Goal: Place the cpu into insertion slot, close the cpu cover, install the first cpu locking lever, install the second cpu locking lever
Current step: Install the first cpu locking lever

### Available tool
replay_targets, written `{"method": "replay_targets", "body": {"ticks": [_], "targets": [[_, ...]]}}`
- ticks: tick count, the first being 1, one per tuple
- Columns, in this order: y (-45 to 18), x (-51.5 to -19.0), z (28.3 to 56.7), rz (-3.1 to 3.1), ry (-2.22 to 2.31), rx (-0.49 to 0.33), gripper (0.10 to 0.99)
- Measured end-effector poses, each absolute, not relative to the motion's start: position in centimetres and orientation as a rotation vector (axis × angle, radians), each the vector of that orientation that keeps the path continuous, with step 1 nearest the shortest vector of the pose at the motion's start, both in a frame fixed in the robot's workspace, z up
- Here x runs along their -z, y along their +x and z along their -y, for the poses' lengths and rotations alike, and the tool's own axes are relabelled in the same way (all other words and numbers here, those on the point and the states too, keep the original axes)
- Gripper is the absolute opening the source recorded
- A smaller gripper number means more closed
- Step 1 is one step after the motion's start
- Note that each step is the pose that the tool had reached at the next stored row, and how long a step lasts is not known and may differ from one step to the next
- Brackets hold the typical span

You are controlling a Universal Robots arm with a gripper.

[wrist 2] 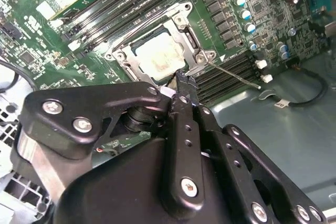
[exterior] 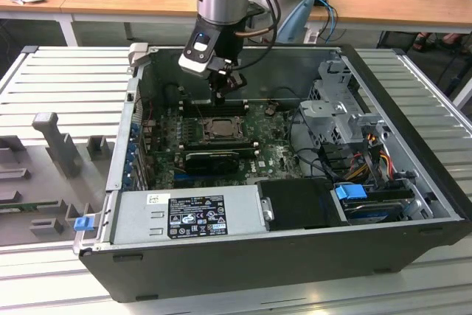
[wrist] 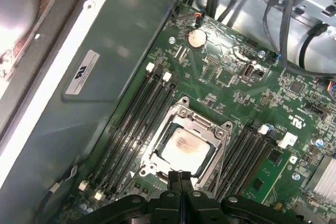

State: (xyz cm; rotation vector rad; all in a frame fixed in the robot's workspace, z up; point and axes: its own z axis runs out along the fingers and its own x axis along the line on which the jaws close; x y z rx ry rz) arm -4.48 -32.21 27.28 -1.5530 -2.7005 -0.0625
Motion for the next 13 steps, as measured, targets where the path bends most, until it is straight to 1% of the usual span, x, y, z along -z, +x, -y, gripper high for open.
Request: {"method": "replay_targets", "body": {"ticks": [13], "targets": [[-4.48, -27.28, 32.21, 2.813, -1.335, 0.060, 0.106]]}}
